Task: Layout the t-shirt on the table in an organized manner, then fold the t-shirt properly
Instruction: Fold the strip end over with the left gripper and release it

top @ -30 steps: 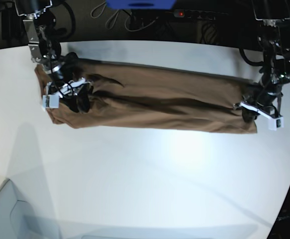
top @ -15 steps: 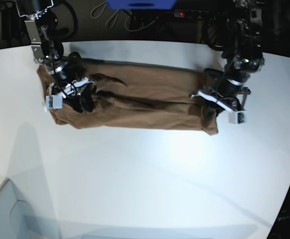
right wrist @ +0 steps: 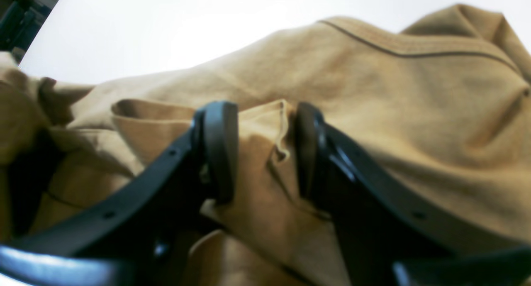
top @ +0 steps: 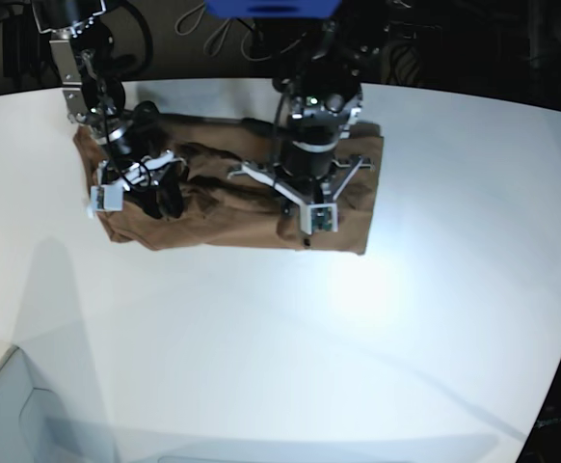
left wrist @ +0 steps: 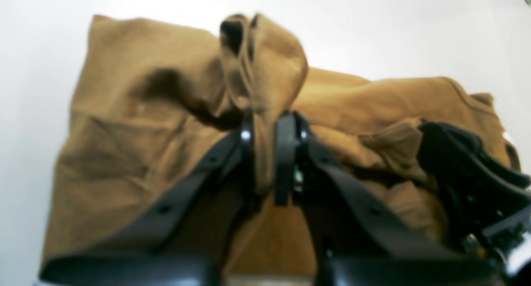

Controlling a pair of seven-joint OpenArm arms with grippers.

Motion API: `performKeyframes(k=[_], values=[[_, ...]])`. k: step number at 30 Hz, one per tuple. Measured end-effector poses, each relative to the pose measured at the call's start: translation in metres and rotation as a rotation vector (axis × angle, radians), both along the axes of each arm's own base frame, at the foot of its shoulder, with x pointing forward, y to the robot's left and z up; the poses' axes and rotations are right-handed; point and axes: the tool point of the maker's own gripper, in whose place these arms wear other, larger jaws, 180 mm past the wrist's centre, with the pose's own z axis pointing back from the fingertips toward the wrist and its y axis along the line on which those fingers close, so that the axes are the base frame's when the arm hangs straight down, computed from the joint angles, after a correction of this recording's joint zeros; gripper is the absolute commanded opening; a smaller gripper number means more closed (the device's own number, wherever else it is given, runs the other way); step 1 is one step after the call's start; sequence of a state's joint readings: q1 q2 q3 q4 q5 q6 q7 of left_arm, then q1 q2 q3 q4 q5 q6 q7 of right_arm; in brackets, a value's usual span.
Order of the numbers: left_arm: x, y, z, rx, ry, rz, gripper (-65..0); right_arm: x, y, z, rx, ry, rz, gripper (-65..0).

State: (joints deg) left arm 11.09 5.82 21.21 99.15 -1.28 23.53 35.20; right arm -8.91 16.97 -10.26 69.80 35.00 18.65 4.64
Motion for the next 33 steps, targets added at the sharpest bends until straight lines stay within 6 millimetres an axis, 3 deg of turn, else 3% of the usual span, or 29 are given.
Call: performKeyframes(k=[5, 10, 13, 16, 20, 23, 27, 30, 33], values=[[0.021, -0.019, -0.005, 0.027, 0.0, -0.042, -65.0, 0.001, 0.001, 0.0, -0.001, 0.002, 0.002, -41.0], [0.014, -0.051, -0.005, 0.009, 0.01, -0.12, -64.9, 0.001, 0.001, 0.0, 0.002, 0.001, 0.001, -41.0], [0.014, -0.057, -0.002, 0.007, -0.001, -0.137, -64.9, 0.001, 0.001, 0.0, 0.002, 0.001, 0.002, -41.0], [0.014, -0.056, -0.004, 0.013, 0.002, -0.136, -61.8, 0.001, 0.001, 0.0, 0.001, 0.001, 0.001, -41.0], [0.012, -0.059, -0.006, 0.015, 0.008, -0.146, -42.5, 0.001, 0.001, 0.0, 0.002, 0.001, 0.002, -41.0], [0.012, -0.058, -0.004, 0.013, 0.003, -0.145, -31.7, 0.001, 0.001, 0.0, 0.002, 0.001, 0.002, -41.0], [0.014, -0.053, 0.03, -0.042, -0.074, -0.124, -30.6, 0.002, 0.002, 0.001, 0.002, 0.0, 0.003, -40.6], [0.017, -0.038, 0.054, -0.041, -0.153, -0.121, -30.6, 0.003, 0.003, 0.004, -0.004, 0.002, 0.013, -40.6], [0.003, -0.012, 0.039, 0.033, -0.142, -0.127, -30.6, 0.004, 0.006, 0.007, -0.008, 0.004, 0.02, -40.6]])
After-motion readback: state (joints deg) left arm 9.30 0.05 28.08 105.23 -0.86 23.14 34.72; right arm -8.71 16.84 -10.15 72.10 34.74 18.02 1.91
